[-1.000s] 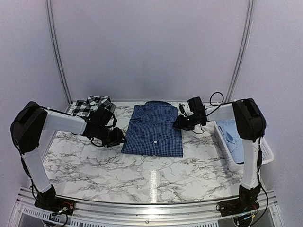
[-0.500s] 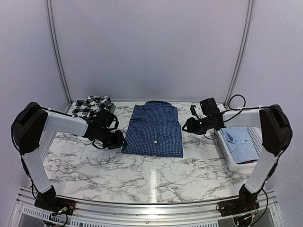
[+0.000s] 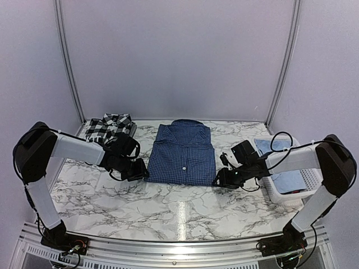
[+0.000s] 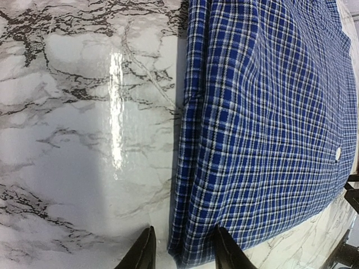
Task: Fold and stack the long sleeve shirts
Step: Pick up the 2/3-rectangle-folded shirt from the center of the board.
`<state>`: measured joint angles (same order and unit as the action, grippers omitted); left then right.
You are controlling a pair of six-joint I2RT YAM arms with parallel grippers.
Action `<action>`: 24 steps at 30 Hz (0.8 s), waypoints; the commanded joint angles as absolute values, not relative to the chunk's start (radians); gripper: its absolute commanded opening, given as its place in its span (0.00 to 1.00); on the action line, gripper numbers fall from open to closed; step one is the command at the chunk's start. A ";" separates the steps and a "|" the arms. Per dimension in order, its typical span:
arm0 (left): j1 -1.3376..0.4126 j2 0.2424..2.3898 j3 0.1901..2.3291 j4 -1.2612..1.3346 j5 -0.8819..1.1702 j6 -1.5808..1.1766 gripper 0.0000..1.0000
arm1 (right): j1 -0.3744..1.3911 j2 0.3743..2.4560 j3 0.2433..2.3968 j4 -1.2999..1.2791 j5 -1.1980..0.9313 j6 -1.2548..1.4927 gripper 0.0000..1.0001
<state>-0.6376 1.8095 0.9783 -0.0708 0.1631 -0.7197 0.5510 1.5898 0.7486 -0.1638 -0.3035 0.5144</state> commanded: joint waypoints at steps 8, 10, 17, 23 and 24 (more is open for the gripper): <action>-0.650 1.805 0.940 -0.140 0.160 -0.747 0.36 | 0.562 1.560 0.719 -0.122 -0.255 0.584 0.40; -0.654 1.808 0.941 -0.140 0.162 -0.749 0.35 | 0.563 1.565 0.719 -0.118 -0.255 0.585 0.40; -0.666 1.813 0.928 -0.140 0.169 -0.759 0.31 | 0.566 1.592 0.704 -0.080 -0.264 0.598 0.39; -0.673 1.806 0.910 -0.140 0.163 -0.764 0.31 | 0.579 1.618 0.712 -0.058 -0.264 0.605 0.37; -0.676 1.805 0.909 -0.140 0.162 -0.764 0.31 | 0.581 1.619 0.712 -0.057 -0.263 0.605 0.37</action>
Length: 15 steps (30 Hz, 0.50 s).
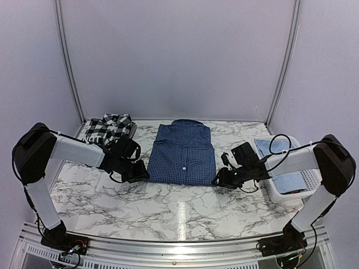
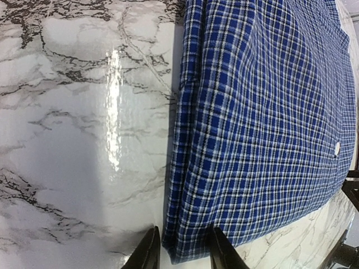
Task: Fold and stack the long sleeve shirts
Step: Pick up the 2/3-rectangle-folded shirt from the center of the board.
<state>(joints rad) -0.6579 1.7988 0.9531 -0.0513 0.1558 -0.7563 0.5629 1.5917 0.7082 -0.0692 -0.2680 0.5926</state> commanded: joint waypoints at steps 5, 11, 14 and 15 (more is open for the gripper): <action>-0.679 1.797 0.894 -0.127 0.153 -0.771 0.28 | 0.589 1.626 0.705 -0.060 -0.258 0.612 0.31; -0.680 1.793 0.879 -0.079 0.175 -0.789 0.17 | 0.590 1.625 0.698 -0.056 -0.245 0.626 0.22; -0.680 1.788 0.873 -0.053 0.191 -0.798 0.09 | 0.590 1.626 0.706 -0.052 -0.244 0.633 0.15; -0.680 1.785 0.868 -0.042 0.197 -0.801 0.07 | 0.590 1.626 0.709 -0.051 -0.244 0.635 0.12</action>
<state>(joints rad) -0.6693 1.7847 0.9089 -0.0101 0.1619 -0.7876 0.5777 1.6112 0.7074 -0.0437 -0.2565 0.6174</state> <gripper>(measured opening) 0.100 0.166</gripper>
